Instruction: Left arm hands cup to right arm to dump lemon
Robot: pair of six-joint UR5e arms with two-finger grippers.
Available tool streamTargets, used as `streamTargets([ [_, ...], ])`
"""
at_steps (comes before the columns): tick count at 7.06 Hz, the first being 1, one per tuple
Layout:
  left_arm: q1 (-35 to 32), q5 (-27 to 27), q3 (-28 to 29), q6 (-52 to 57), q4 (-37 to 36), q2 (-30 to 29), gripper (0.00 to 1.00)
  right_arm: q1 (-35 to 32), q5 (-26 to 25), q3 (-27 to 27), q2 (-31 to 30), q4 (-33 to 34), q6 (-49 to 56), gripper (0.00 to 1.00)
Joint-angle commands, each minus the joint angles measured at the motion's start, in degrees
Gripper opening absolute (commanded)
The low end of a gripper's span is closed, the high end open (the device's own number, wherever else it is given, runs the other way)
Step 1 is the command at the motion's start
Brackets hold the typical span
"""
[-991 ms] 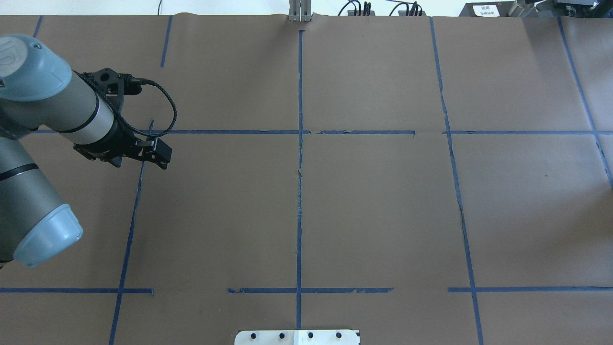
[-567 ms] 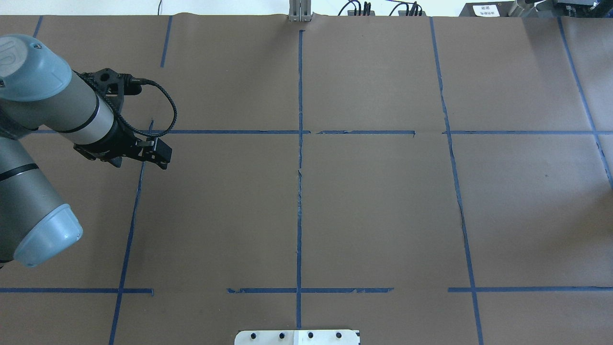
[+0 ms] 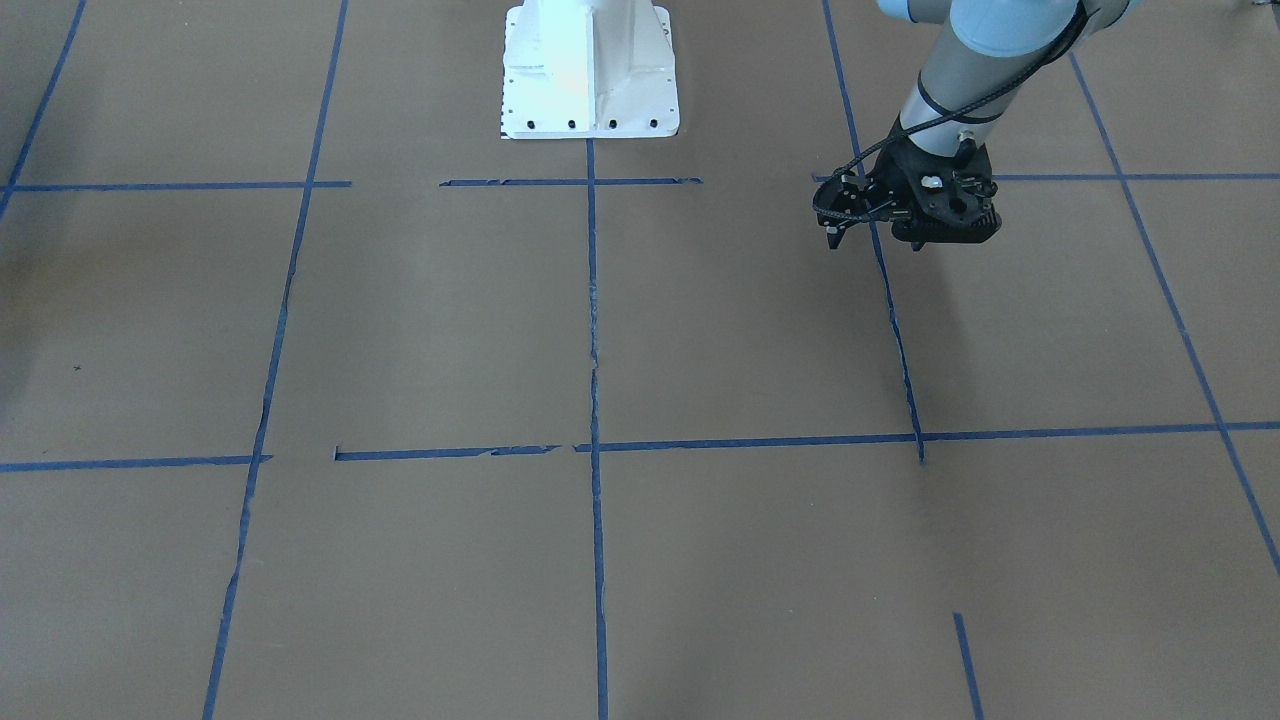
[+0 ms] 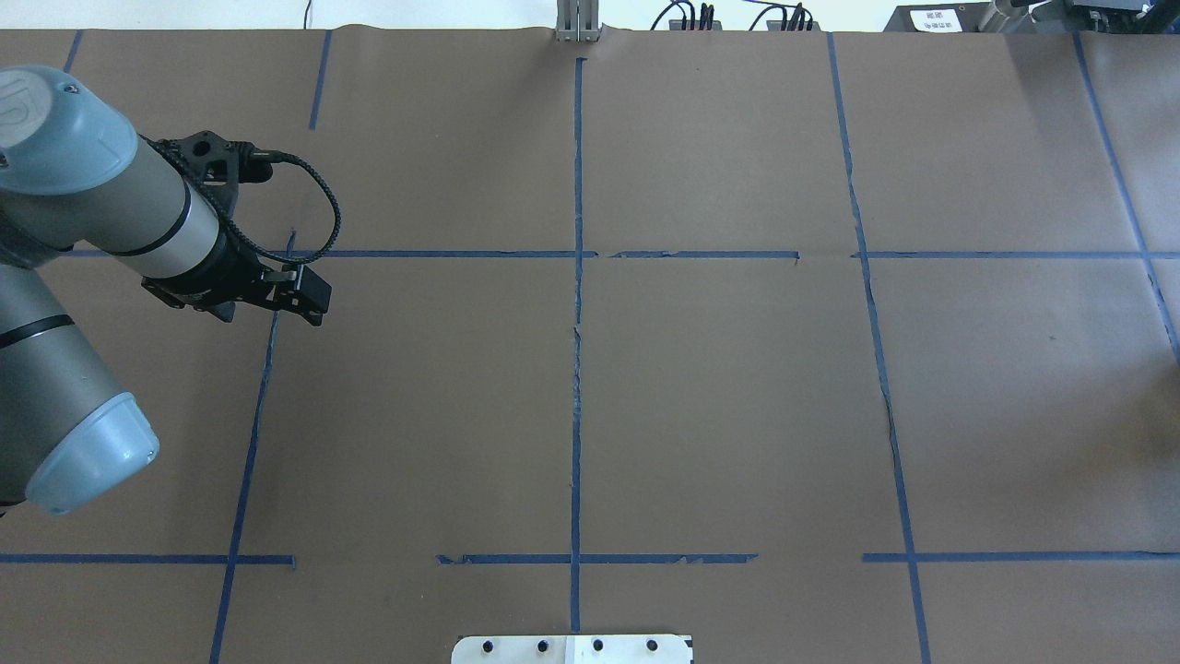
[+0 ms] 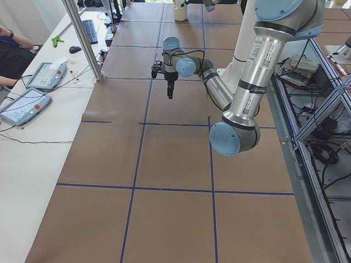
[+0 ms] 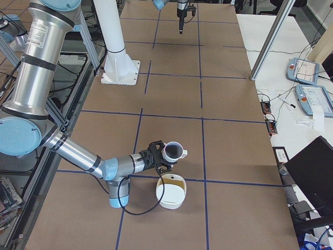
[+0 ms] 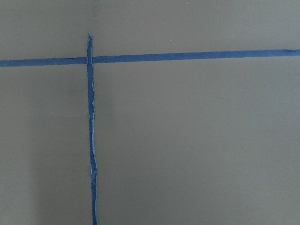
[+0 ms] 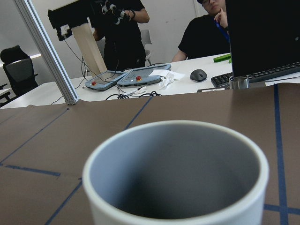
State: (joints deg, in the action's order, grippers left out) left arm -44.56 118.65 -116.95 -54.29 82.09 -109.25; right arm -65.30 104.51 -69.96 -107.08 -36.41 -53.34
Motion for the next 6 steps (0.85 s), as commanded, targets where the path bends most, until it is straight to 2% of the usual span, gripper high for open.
streamTargets([
  [1,0.0,0.0,0.0,0.0,0.0,0.0,1.00,-7.7,9.7,-12.3,0.7,17.7,1.0,0.36],
  [2,0.0,0.0,0.0,0.0,0.0,0.0,1.00,-7.8,10.0,-16.7,0.9,23.5,1.3,0.36],
  [3,0.1,0.0,0.1,0.0,0.0,0.0,1.00,-7.7,9.6,-17.7,4.0,28.3,3.3,0.35],
  [5,0.4,0.0,0.2,0.0,0.0,-0.1,1.00,-4.2,9.3,-17.7,14.0,37.2,3.6,0.26],
  [6,0.7,0.0,0.3,0.1,0.0,-0.1,1.00,-2.0,8.7,-15.3,19.7,39.1,3.5,0.20],
])
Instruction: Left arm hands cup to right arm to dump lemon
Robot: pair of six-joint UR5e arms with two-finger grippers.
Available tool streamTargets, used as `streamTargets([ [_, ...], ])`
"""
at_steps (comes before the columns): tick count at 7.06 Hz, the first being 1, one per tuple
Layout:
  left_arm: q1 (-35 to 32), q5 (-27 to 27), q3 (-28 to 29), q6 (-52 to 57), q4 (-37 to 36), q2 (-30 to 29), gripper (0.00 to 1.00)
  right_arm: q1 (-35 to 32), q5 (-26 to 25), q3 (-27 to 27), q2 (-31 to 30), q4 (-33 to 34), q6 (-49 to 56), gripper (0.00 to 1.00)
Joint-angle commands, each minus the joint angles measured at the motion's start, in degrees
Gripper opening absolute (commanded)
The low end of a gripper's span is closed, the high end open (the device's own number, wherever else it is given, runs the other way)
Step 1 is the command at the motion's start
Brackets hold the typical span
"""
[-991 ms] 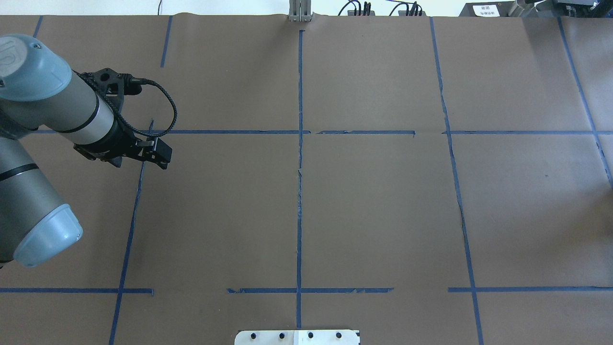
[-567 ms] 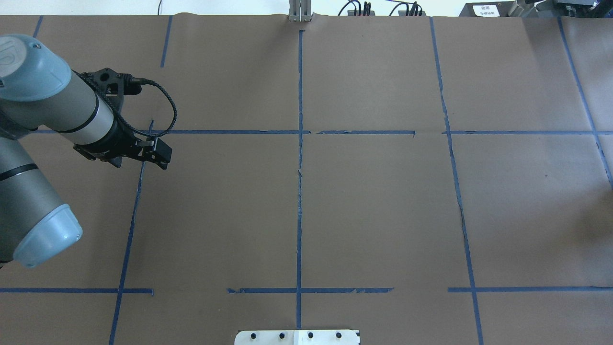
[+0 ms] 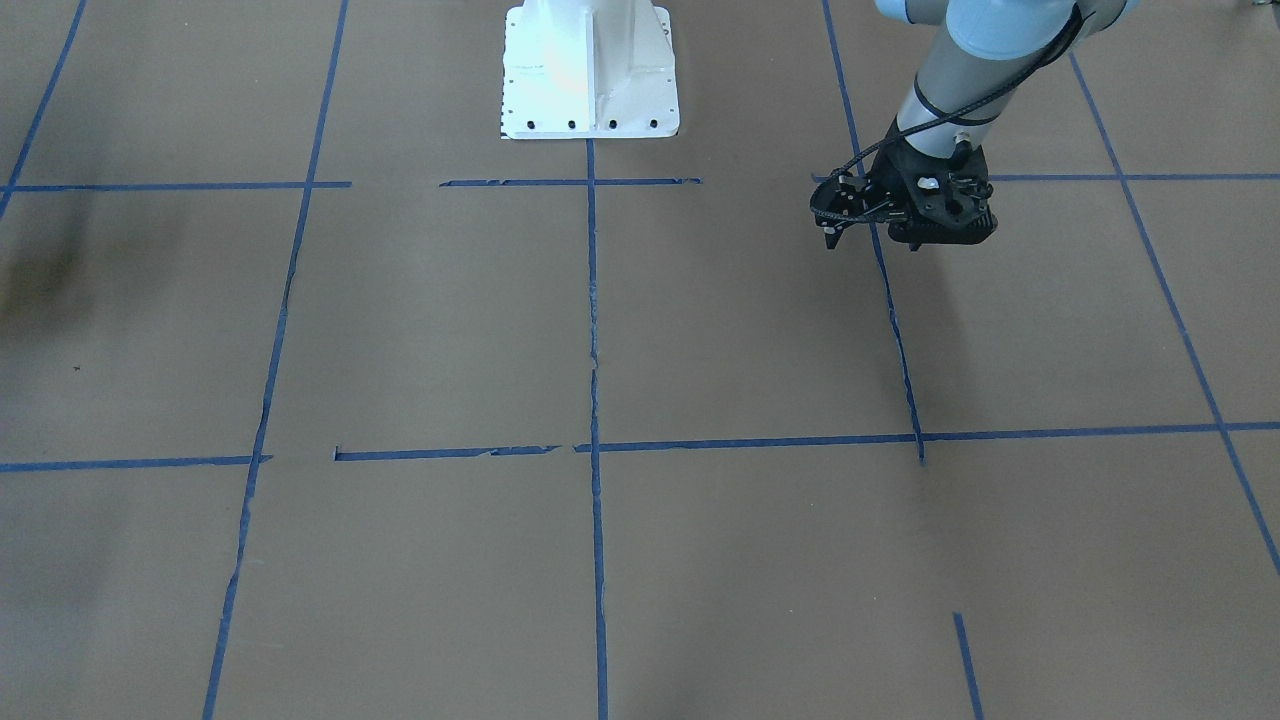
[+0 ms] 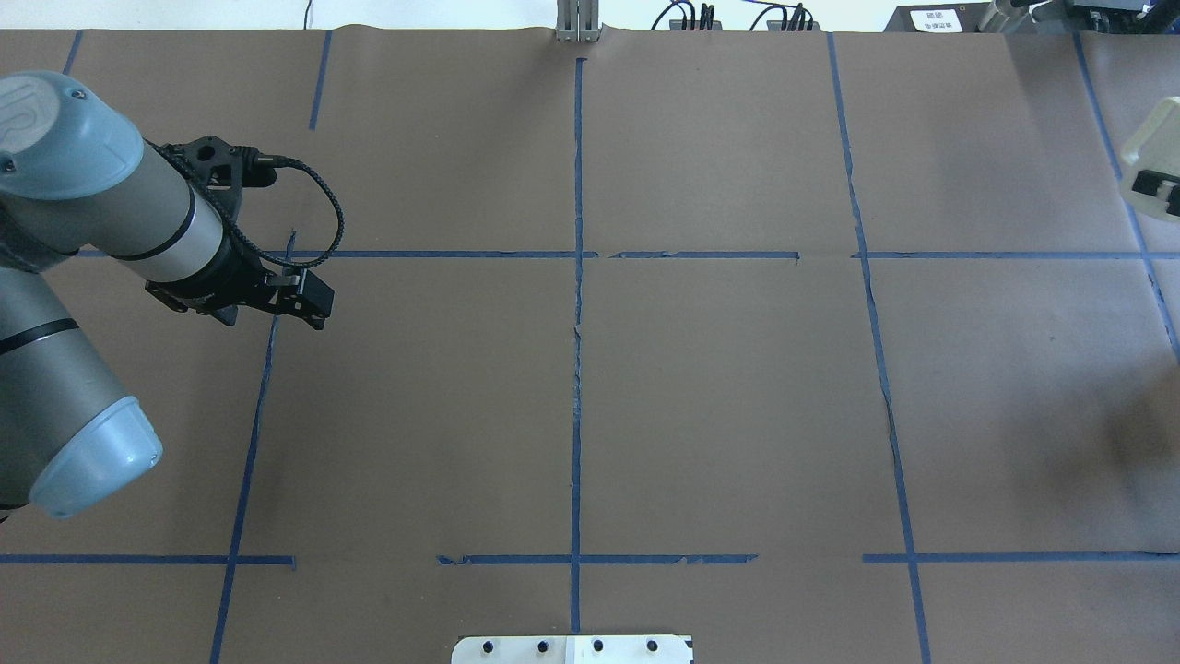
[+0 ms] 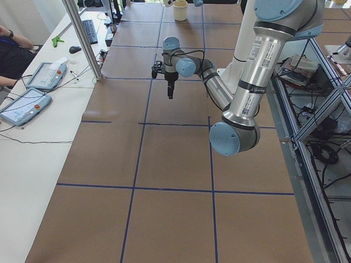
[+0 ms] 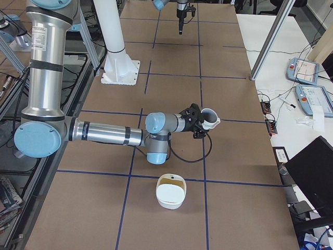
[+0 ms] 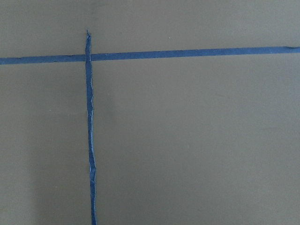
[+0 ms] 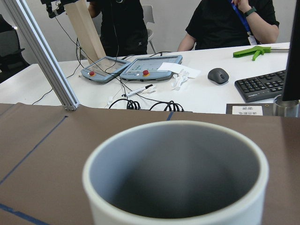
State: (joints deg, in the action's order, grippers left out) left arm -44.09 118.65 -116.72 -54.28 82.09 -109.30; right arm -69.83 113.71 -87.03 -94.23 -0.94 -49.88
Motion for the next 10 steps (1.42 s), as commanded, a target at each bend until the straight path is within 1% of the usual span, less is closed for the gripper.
streamTargets([
  [1,1.8,0.1,1.5,0.0,0.0,-1.9,1.00,7.3,-4.8,2.8,9.0,3.9,1.0,0.18],
  [2,2.3,0.4,3.5,-0.1,-0.5,-4.8,1.00,12.6,-11.2,2.7,10.9,7.3,7.9,0.18],
  [3,2.3,0.6,5.3,0.1,0.2,-5.5,1.00,17.0,-16.3,2.6,15.3,13.9,18.3,0.19],
  [4,2.3,0.6,5.9,0.5,0.1,-6.7,1.00,20.3,-18.9,2.7,19.6,18.6,21.0,0.20],
  [5,1.7,0.7,6.6,0.0,0.0,-7.6,1.00,24.4,-22.5,2.8,23.1,21.1,21.0,0.20],
  [6,0.8,0.7,7.6,-3.7,0.1,-9.2,1.00,30.9,-30.8,2.9,26.8,23.9,20.3,0.22],
  [7,0.5,0.8,8.4,-7.0,-0.4,-11.9,1.00,36.0,-39.5,2.8,31.2,29.4,20.2,0.23],
  [8,-0.7,1.1,8.7,-7.4,-0.7,-13.2,1.00,39.9,-44.9,2.8,33.2,32.1,20.1,0.27],
  [9,-3.3,6.7,10.4,-11.2,-0.5,-14.3,1.00,43.9,-50.4,2.8,33.3,32.5,20.1,0.30],
  [10,-3.5,7.9,12.5,-17.3,0.1,-16.9,1.00,47.0,-55.6,2.9,34.5,32.6,20.2,0.33],
])
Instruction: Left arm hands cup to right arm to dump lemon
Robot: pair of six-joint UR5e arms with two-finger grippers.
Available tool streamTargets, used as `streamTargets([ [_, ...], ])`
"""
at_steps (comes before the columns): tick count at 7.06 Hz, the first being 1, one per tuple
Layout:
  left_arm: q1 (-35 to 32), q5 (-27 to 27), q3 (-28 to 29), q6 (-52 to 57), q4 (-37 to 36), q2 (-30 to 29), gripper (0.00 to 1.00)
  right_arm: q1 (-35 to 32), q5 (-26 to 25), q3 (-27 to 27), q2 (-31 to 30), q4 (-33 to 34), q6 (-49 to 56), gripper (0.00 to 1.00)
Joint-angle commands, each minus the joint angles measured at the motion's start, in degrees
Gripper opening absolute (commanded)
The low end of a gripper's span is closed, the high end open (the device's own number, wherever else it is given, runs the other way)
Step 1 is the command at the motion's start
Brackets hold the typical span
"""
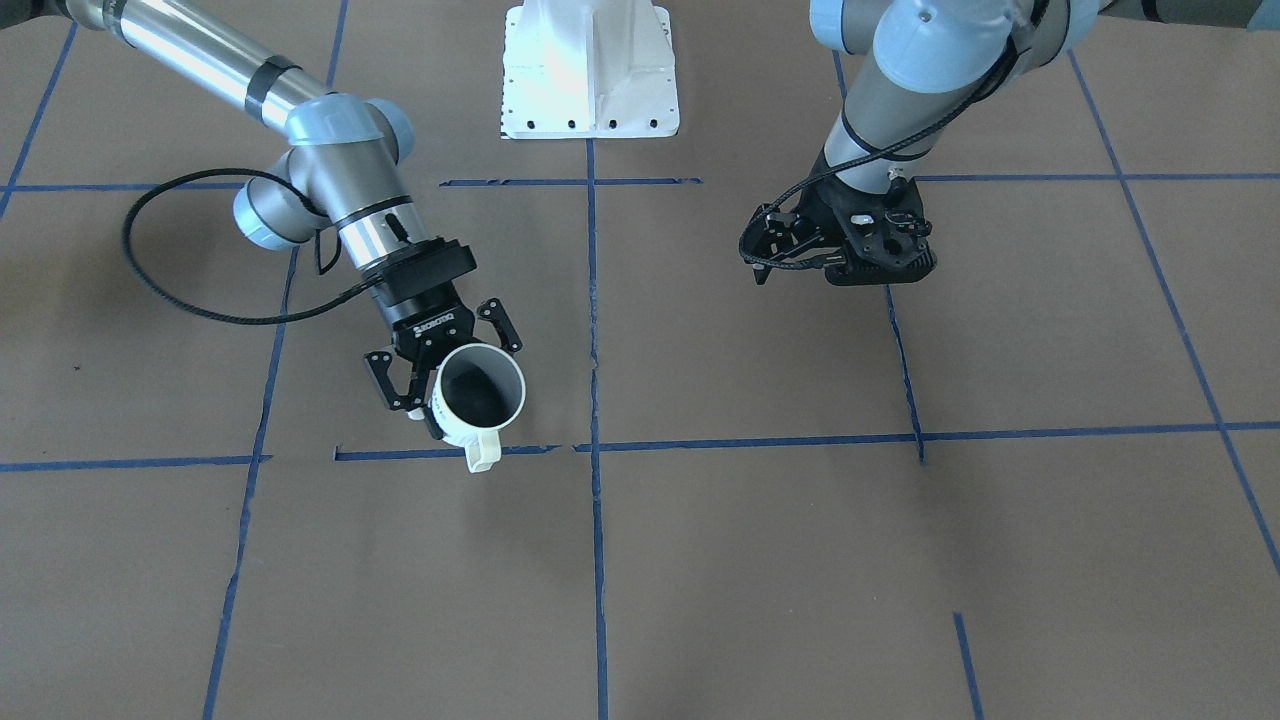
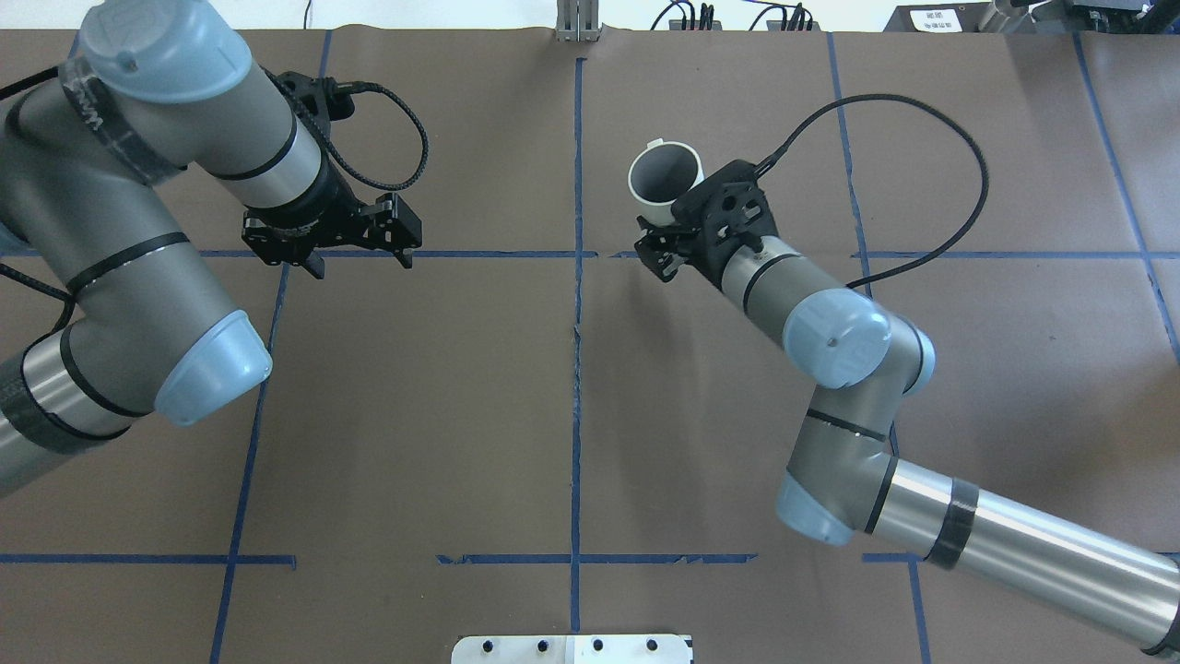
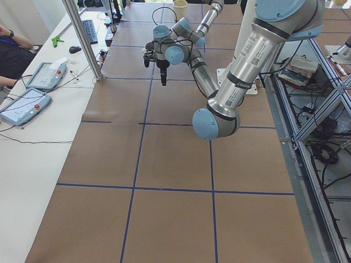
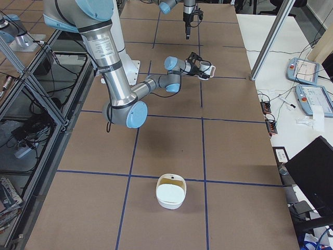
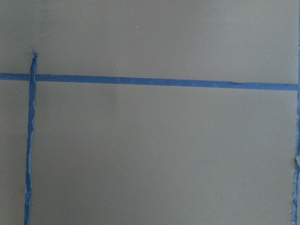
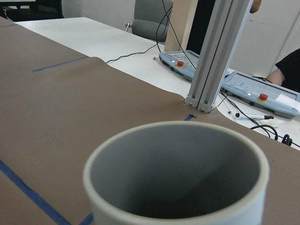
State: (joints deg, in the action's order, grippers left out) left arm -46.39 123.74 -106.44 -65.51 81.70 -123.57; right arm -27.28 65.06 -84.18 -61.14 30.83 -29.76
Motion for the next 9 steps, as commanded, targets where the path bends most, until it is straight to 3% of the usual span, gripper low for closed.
streamTargets([
  [1,-1.3,3.0,3.9,-6.6,0.6,-4.7,1.00,6.1,-9.2,0.1,3.4,3.2,-0.1,0.37],
  [2,-1.3,3.2,4.6,-6.7,0.6,-6.1,1.00,6.9,-11.1,0.1,5.0,5.4,-0.6,0.42],
  [4,-1.1,3.3,6.0,-7.5,1.9,-8.9,1.00,7.8,-11.2,0.2,6.2,5.7,-2.4,0.44],
  [6,0.4,4.7,9.0,-13.0,10.2,-9.2,1.00,8.6,-11.2,0.1,6.5,6.0,-5.7,0.50],
  [9,2.1,4.7,12.5,-14.6,13.0,-11.3,0.92,9.3,-11.2,0.1,6.8,6.2,-5.7,0.53],
])
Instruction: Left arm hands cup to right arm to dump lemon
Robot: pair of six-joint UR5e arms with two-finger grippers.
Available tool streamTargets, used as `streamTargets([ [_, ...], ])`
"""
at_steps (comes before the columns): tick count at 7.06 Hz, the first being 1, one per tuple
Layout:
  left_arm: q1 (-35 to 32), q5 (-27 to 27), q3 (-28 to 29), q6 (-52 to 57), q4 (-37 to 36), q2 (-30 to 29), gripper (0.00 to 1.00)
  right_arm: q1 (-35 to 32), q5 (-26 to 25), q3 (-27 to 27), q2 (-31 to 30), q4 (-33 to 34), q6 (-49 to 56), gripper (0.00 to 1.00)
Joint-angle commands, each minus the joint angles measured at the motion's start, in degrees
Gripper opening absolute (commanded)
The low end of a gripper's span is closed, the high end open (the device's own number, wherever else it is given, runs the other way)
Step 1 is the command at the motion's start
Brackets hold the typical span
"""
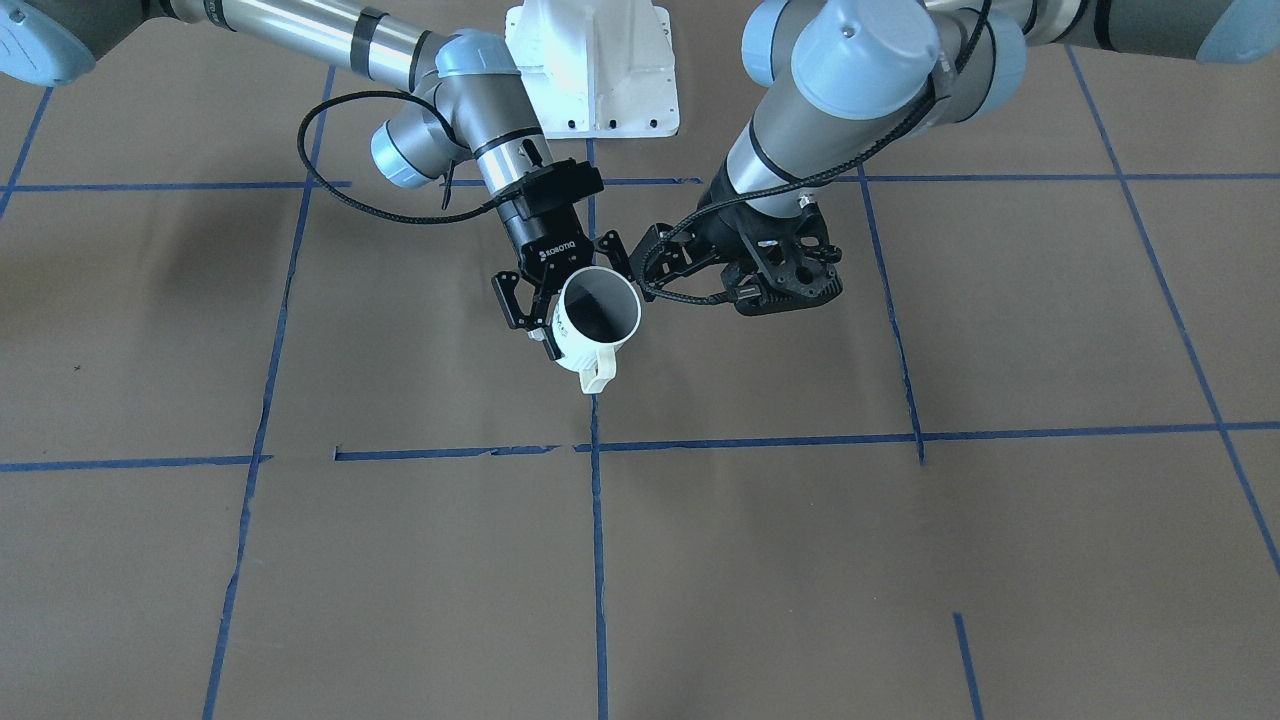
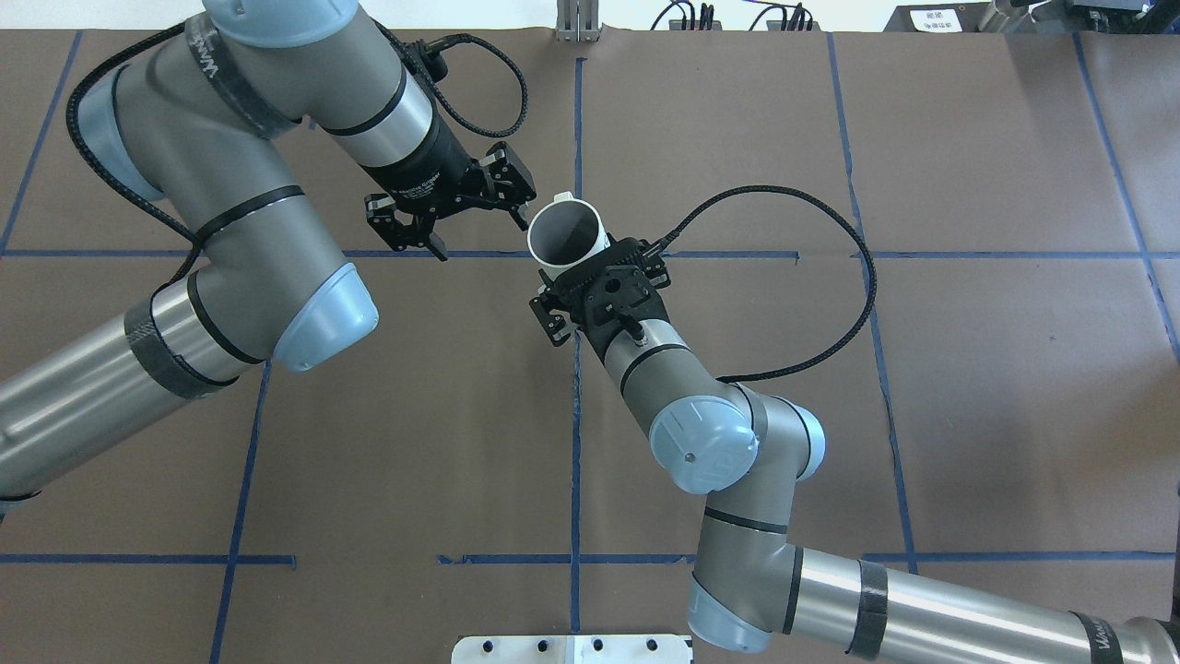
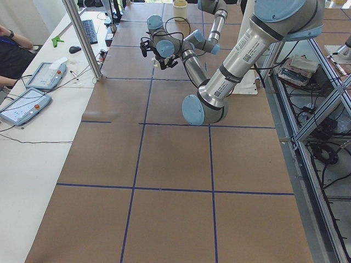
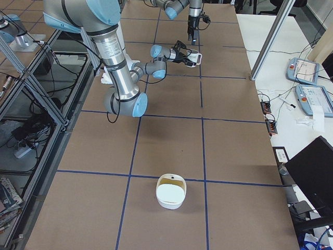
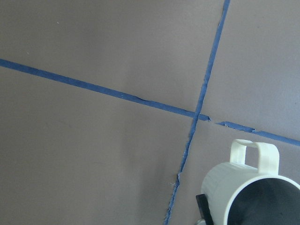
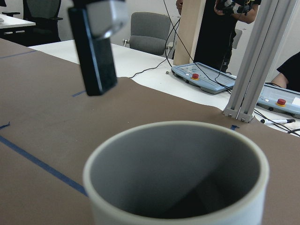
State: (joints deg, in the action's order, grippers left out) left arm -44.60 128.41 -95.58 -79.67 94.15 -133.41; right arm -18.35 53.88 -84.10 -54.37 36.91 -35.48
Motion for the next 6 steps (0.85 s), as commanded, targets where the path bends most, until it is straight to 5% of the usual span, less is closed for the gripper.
streamTargets([
  [1,0.8,0.0,2.9,-0.4,0.5,-2.4,0.89,0.5,0.1,0.0,0.1,0.1,0.1,0.53],
  [5,2.3,0.0,3.3,-0.5,0.6,-2.4,0.72,1.0,0.1,0.0,0.8,0.2,0.4,0.53],
  [6,2.4,0.0,3.4,-0.5,0.6,-2.4,0.61,1.0,0.1,0.0,0.8,0.2,0.5,0.53],
])
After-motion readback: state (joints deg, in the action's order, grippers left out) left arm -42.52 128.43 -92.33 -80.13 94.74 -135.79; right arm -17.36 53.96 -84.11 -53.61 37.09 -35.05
